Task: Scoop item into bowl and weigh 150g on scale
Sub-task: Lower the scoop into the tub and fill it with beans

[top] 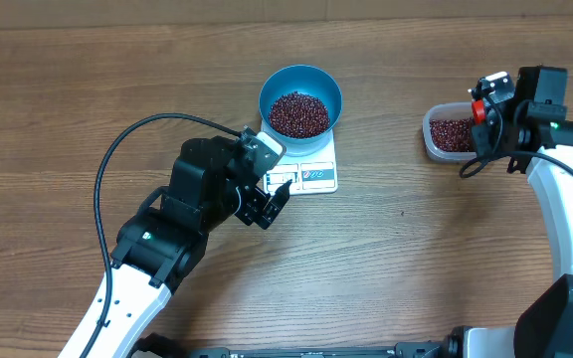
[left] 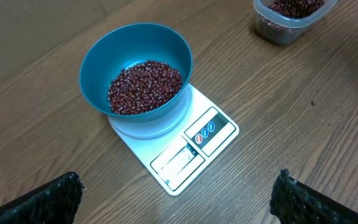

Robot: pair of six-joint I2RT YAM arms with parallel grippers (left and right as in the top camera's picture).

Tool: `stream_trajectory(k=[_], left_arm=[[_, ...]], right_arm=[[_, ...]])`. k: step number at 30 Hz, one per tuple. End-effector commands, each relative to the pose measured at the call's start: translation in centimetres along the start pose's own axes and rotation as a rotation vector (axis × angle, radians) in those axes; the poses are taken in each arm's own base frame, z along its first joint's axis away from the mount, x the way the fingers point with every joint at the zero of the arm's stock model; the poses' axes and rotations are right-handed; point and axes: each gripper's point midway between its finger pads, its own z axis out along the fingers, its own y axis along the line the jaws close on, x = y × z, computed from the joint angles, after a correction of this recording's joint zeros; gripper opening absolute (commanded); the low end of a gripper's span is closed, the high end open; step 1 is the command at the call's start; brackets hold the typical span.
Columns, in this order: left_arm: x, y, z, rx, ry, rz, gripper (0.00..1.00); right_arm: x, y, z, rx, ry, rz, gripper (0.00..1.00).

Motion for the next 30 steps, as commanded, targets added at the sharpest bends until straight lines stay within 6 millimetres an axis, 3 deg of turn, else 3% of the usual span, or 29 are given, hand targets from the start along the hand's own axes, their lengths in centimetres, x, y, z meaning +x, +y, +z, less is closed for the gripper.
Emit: stream_trajectory(k=[1,5,7,8,9,10,11,14,16,19,21,22,23,26,27,28,29,30], left_arm=[[0.1,0.3,-0.1,-0.011,0.000,-0.017,1.00],[0.1,0.3,-0.1,-0.011,0.000,-0.017,1.00],[0.1,0.3,-0.1,-0.011,0.000,-0.017,1.00],[0.1,0.3,-0.1,-0.011,0.000,-0.017,1.00],[0.1,0.3,-0.1,-0.011,0.000,-0.017,1.00],[0.1,0.3,-0.1,-0.011,0.000,-0.017,1.00],[0.1,0.3,-0.1,-0.011,0.000,-0.017,1.00],[0.1,0.3,-0.1,-0.011,0.000,-0.017,1.00],[0.1,0.3,-0.1,-0.011,0.000,-0.017,1.00],[0.1,0.3,-0.1,-0.011,0.000,-0.017,1.00],[0.1,0.3,-0.1,-0.011,0.000,-0.017,1.00],[0.1,0.3,-0.1,-0.011,0.000,-0.017,1.00],[0.1,0.3,-0.1,-0.011,0.000,-0.017,1.00],[0.1,0.3,-0.1,-0.011,0.000,-0.017,1.00],[0.1,0.3,-0.1,-0.011,0.000,-0.017,0.99],[0.1,0.3,-0.1,-0.011,0.000,-0.017,0.99],[0.1,0.3,-0.1,-0.011,0.000,-0.017,1.00],[0.1,0.3,-0.1,-0.011,0.000,-0.017,1.00]], right_arm=[[-0.5,-0.8,-0.8,0.042,-0.014,0.063,0.03],[-1.1,0.7,-0.8,-0.049,-0.047,0.068,0.04],[-1.4,1.0,-0.8,-0.068,-0.062,0.068,0.18],[-1.4,1.0,-0.8,-0.068,-0.064,0.068,0.20],[-1.5,1.0,-0.8,-0.067,-0.066,0.068,0.18],[-1.5,1.0,-0.8,-0.066,-0.067,0.068,0.05],[-1.5,1.0,-0.8,-0.067,-0.067,0.069,0.04],[-1.5,1.0,-0.8,-0.067,-0.068,0.073,0.04],[-1.6,1.0,-0.8,-0.067,-0.071,0.076,0.13],[-1.7,1.0,-0.8,-0.068,-0.076,0.087,0.09],[-2.0,1.3,-0.9,-0.087,-0.089,0.086,0.31],[-2.1,1.4,-0.9,-0.097,-0.095,0.086,0.24],[-2.2,1.6,-0.9,-0.105,-0.099,0.086,0.04],[-2.6,1.8,-1.0,-0.124,-0.118,0.085,0.04],[-2.7,1.8,-1.0,-0.124,-0.123,0.085,0.19],[-2.7,1.8,-1.0,-0.122,-0.125,0.084,0.19],[-2.8,1.8,-1.0,-0.121,-0.127,0.084,0.07],[-2.8,1.7,-1.0,-0.121,-0.128,0.085,0.04]])
